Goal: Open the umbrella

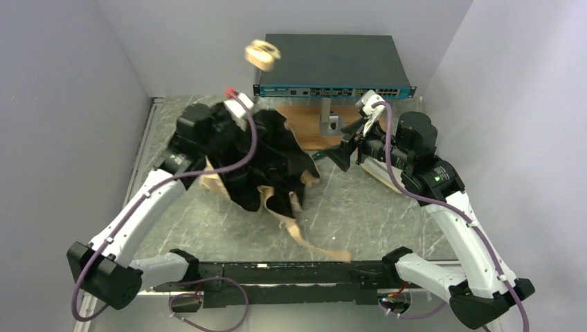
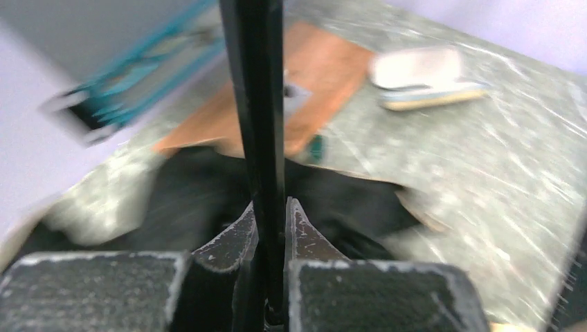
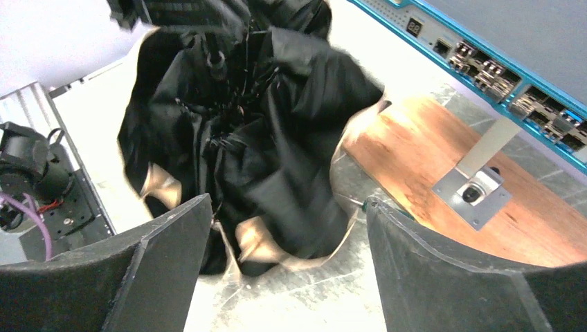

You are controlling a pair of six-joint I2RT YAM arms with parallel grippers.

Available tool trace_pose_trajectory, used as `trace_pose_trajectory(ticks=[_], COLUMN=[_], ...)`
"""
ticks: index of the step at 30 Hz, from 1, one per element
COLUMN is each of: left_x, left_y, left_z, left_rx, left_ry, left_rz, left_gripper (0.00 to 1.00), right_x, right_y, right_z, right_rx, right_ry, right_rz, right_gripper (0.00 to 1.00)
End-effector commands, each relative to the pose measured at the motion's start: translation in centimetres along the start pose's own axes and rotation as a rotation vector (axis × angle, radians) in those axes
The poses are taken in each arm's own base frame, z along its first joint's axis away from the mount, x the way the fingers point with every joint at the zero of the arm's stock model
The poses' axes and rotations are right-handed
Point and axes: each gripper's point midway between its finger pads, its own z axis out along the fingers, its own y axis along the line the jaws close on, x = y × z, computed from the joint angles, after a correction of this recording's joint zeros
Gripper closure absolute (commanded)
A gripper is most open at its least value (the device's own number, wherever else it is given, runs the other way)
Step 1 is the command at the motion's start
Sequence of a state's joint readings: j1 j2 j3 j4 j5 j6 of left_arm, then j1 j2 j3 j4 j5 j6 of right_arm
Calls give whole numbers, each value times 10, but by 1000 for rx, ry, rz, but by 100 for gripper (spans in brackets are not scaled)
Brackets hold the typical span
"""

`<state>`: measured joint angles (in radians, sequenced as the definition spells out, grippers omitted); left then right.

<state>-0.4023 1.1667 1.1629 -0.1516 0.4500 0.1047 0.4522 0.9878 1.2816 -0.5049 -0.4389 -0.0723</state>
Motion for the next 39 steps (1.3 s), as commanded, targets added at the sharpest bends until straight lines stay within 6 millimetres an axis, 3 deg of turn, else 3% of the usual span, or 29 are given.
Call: trace_pose_trajectory(ticks=[1, 2, 3, 6, 7, 8, 9, 10, 13, 14, 15, 19, 20, 21, 22, 24, 25, 26, 27, 28, 31, 32, 33, 34, 36, 38, 39], left_x=[-23, -24, -29, -44, -43, -35, -33, -32, -31, -35, -39, -64, -66, -56, -49, -38, -39, -41, -43, -45, -59, -58, -58, -50, -47, -50, -46], left_y=[-169, -178, -155, -27, 8, 24, 21, -7, -130, -150, -148, -5, 22, 26, 2, -79, -121, -144, -135, -104, 16, 29, 6, -30, -89, -114, -116], left_z=[-20, -26, -23, -22, -26, -28, -27, -22, -21, -26, -28, -27, -29, -25, -16, -2, -3, -8, -7, -7, -21, -23, -14, -3, 5, 2, 3], left_rx=[502, 509, 397, 60, -26, -52, -26, 76, 400, 438, 402, -2, -69, -65, 34, 237, 350, 412, 345, 226, -62, -65, 63, 196, 358, 439, 442], left_ry=[-70, -94, -129, -191, -171, -128, -121, -124, -129, -151, -171, -224, -216, -173, -151, -105, -113, -126, -141, -157, -242, -228, -205, -148, -91, -128, -128], left_rz=[149, 168, 139, -17, -53, -64, -63, -65, 22, 56, 55, -1, -38, -74, -98, -160, -169, -158, -155, -142, -163, -176, -168, -175, -127, -104, -93], left_gripper=[100, 100, 100, 100, 100, 100, 100, 100, 100, 100, 100, 100, 100, 100, 100, 100, 100, 100, 100, 100, 100, 100, 100, 100, 100, 100, 100], right_x=[-6, -4, -2, -2, -1, -1, 0, 1, 4, 3, 2, 1, 1, 3, 4, 5, 5, 5, 4, 3, 2, 3, 2, 3, -1, -12, -20], right_y=[12, 12, 13, 11, 12, 13, 15, 15, 15, 15, 14, 13, 14, 14, 15, 16, 16, 15, 15, 15, 14, 15, 15, 16, 20, 19, 19], right_z=[-2, -1, -1, -5, -6, -7, -7, -6, 0, 1, 2, 1, 0, 1, 1, 4, 5, 6, 7, 6, 0, -1, -2, -1, 1, 1, 1], right_rx=[-68, -74, -77, -62, -65, -70, -76, -82, -94, -97, -99, -94, -95, -95, -98, -111, -113, -115, -116, -115, -98, -94, -93, -98, -126, -124, -122], right_ry=[-24, -14, -6, -2, -2, -7, -7, -7, -1, -1, 1, 5, 1, 1, -2, -4, -1, 4, 9, 13, 7, 1, -11, -19, -35, -57, -78], right_rz=[-26, -21, -21, -31, -32, -37, -36, -37, -28, -29, -32, -37, -39, -34, -32, -31, -29, -27, -32, -37, -45, -41, -36, -34, -39, -42, -48], right_gripper=[20, 20, 21, 22, 22, 23, 24, 24, 26, 27, 27, 27, 27, 27, 27, 28, 28, 29, 29, 29, 30, 30, 30, 30, 30, 30, 29])
